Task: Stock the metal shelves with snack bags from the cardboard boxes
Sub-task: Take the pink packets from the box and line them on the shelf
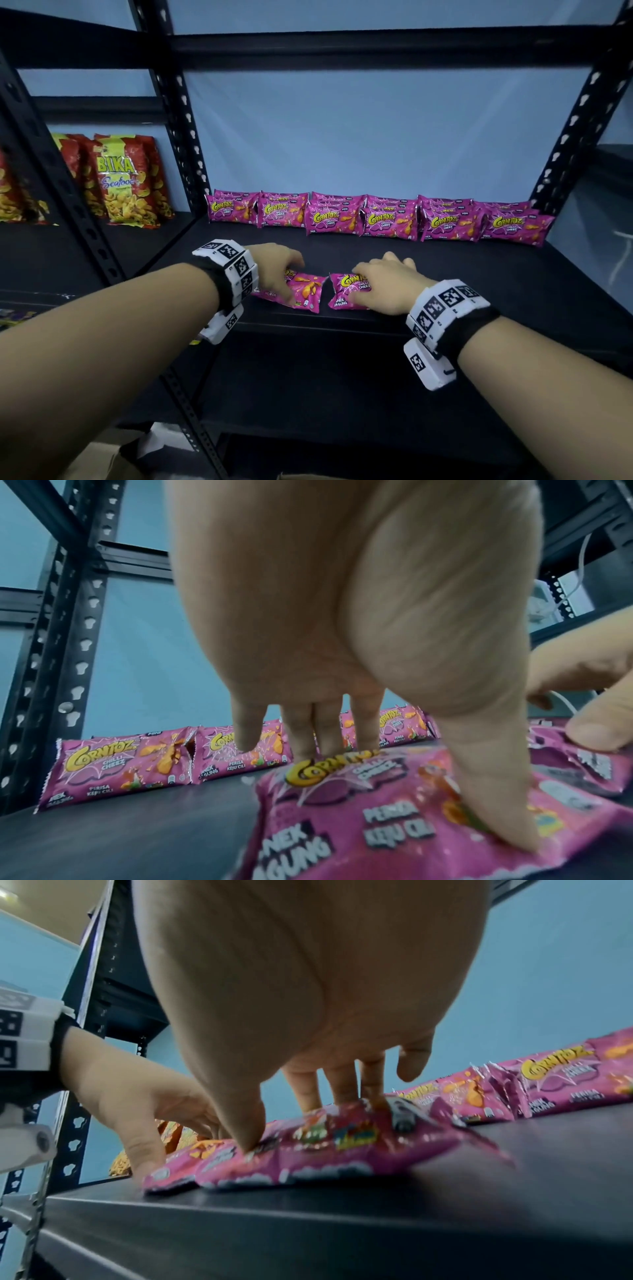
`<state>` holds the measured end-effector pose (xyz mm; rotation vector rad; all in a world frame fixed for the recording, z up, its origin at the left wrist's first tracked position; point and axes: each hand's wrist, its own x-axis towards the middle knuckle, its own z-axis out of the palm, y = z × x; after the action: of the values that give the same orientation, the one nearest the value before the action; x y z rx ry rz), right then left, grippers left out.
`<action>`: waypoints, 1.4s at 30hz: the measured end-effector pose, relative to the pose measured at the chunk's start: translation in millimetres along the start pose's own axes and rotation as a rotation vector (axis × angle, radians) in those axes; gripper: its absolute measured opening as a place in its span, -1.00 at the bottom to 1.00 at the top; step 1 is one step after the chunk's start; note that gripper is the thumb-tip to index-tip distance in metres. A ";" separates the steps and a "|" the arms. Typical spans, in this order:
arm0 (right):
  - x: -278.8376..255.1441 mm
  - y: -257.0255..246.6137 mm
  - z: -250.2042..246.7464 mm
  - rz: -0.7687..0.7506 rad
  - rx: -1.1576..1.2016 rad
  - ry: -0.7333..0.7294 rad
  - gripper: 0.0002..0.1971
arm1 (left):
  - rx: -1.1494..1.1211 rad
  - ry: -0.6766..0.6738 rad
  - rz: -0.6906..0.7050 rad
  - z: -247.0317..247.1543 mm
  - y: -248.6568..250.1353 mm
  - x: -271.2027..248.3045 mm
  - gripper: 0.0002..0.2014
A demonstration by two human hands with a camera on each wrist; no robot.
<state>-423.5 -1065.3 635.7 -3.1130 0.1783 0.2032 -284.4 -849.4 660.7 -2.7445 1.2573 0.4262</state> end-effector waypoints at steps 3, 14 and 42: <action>5.8 -1.4 -8.1 -0.008 -0.041 -0.057 -0.24 | 0.063 -0.040 -0.001 -5.1 3.9 4.4 -0.14; 43.4 -24.7 -38.5 -0.091 0.147 -0.048 -0.25 | -0.007 0.060 -0.011 -20.4 -53.0 3.7 -0.32; 277.4 -122.4 -74.7 -0.003 0.112 0.052 -0.47 | 0.116 0.244 -0.221 -70.7 -230.7 110.1 -0.57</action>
<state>-126.5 -976.8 674.7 -3.0084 0.1787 0.1088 -27.0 -792.1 689.2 -2.8553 0.9688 -0.0014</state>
